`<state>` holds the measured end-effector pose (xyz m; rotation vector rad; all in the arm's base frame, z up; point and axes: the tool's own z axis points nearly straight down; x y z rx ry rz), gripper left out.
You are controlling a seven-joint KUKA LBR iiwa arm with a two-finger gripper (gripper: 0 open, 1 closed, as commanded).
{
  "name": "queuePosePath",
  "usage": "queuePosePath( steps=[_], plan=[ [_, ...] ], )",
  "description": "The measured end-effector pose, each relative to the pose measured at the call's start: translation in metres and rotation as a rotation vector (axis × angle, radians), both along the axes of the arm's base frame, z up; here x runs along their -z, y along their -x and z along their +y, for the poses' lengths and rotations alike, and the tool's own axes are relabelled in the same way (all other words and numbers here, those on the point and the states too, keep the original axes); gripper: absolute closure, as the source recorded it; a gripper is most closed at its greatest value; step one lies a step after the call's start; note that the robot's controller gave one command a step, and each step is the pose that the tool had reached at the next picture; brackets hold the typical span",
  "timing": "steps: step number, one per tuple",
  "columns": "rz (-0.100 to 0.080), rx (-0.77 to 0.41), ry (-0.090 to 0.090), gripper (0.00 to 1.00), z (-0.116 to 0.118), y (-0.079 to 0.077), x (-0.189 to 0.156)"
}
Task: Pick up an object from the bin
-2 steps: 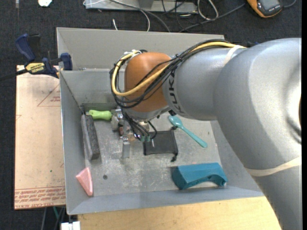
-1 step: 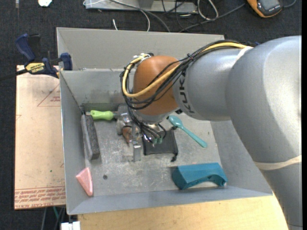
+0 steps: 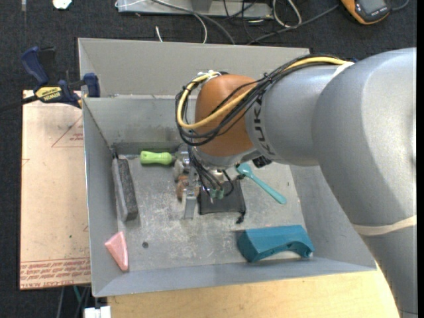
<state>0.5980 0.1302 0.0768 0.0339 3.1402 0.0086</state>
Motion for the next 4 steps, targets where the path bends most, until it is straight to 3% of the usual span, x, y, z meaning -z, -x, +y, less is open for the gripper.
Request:
queuePosePath(
  steps=[1, 2, 3, 4],
  plan=[
    [0.000, -0.085, 0.000, 0.00, -0.025, -0.002, 0.000],
    [-0.002, 0.092, -0.002, 1.00, -0.057, 0.013, -0.122],
    [-0.002, 0.093, -0.002, 1.00, -0.057, 0.013, -0.122],
    [-0.004, 0.215, -0.005, 1.00, -0.092, 0.045, -0.110]
  ],
)
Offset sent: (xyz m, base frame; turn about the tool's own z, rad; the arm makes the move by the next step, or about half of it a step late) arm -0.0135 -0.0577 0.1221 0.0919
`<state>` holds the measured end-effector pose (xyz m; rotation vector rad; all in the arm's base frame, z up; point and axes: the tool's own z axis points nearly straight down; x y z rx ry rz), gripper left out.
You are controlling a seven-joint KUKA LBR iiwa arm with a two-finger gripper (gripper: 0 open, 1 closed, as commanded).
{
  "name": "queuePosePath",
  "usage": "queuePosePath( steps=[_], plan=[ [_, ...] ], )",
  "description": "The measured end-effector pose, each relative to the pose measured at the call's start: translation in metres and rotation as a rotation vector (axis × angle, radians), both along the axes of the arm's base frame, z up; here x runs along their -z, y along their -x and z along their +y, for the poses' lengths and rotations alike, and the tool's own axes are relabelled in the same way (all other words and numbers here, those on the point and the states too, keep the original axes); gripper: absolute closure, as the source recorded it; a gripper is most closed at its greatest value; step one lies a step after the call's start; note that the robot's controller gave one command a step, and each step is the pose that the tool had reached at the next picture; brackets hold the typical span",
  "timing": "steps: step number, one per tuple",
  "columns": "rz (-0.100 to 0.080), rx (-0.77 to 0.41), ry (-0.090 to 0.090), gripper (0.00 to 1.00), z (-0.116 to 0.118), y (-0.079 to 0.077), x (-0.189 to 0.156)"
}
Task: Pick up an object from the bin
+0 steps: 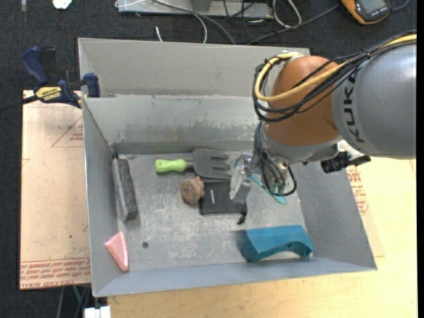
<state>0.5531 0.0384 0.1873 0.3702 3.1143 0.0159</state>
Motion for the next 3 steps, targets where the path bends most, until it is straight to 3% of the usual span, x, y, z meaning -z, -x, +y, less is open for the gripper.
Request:
queuePosePath(
  steps=[1, 2, 3],
  plan=[
    [0.001, -0.030, 0.002, 1.00, -0.025, -0.002, 0.008],
    [-0.001, -0.076, 0.002, 1.00, -0.014, 0.024, 0.066],
    [-0.006, -0.177, 0.004, 1.00, -0.005, 0.007, 0.097]
  ],
)
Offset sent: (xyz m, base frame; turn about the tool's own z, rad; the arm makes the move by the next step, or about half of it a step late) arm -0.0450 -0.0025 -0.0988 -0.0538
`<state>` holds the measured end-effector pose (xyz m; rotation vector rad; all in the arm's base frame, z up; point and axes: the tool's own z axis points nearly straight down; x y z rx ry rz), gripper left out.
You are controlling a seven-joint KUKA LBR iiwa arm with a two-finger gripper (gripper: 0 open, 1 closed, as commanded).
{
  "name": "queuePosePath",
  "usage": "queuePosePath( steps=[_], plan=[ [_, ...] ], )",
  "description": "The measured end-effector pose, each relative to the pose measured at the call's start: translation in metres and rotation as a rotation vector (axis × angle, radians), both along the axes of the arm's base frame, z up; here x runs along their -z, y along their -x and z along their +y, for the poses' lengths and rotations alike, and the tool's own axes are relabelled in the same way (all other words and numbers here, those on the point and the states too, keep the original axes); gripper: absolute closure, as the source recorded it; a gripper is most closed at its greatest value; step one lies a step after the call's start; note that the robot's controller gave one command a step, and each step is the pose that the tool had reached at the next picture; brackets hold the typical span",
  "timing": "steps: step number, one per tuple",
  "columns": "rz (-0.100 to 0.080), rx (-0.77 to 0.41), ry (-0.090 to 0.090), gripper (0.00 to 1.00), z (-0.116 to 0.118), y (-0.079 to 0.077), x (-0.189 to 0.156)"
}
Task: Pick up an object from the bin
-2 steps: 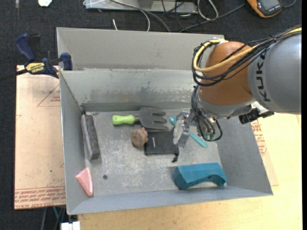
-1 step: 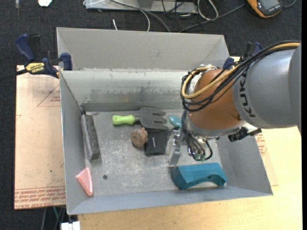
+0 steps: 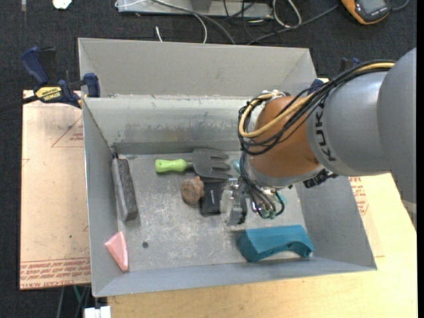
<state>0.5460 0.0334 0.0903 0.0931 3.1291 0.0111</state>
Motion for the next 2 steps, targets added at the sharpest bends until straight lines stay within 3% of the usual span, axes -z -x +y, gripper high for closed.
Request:
queuePosePath(
  steps=[1, 2],
  plan=[
    [0.012, -0.166, 0.000, 1.00, 0.021, -0.014, 0.020],
    [0.006, -0.166, -0.001, 1.00, 0.014, -0.022, -0.052]
  ],
)
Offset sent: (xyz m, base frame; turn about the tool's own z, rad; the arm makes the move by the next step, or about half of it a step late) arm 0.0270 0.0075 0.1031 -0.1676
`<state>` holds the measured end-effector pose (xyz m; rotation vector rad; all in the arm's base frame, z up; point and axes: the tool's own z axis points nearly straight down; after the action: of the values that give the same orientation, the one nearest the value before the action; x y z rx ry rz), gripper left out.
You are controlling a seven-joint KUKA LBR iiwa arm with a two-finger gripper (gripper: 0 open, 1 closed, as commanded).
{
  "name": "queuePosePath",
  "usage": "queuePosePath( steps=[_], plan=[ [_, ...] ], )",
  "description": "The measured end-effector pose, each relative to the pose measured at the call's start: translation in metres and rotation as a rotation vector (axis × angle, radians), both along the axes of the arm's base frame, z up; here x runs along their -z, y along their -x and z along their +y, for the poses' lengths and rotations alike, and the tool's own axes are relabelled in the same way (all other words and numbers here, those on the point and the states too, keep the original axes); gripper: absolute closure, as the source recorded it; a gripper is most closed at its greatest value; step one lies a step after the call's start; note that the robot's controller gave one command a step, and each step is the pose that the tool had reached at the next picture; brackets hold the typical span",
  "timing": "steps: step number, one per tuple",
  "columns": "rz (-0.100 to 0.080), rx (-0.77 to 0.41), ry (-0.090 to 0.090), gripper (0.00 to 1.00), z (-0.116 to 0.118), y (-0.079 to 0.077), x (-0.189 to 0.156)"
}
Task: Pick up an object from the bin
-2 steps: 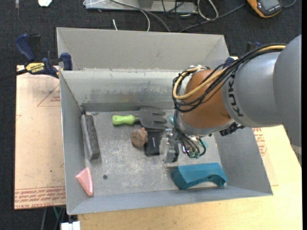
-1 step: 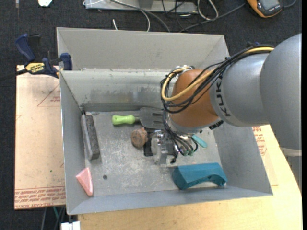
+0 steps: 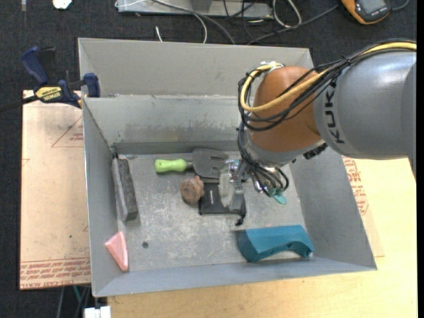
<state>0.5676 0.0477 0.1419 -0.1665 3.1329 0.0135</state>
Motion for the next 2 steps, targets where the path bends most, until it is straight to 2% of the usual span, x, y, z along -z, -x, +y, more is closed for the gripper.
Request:
queuePosePath(
  steps=[1, 2],
  plan=[
    [-0.011, -0.035, -0.001, 1.00, 0.001, -0.034, 0.013],
    [-0.011, -0.032, -0.003, 0.00, -0.007, -0.035, 0.072]
  ],
)
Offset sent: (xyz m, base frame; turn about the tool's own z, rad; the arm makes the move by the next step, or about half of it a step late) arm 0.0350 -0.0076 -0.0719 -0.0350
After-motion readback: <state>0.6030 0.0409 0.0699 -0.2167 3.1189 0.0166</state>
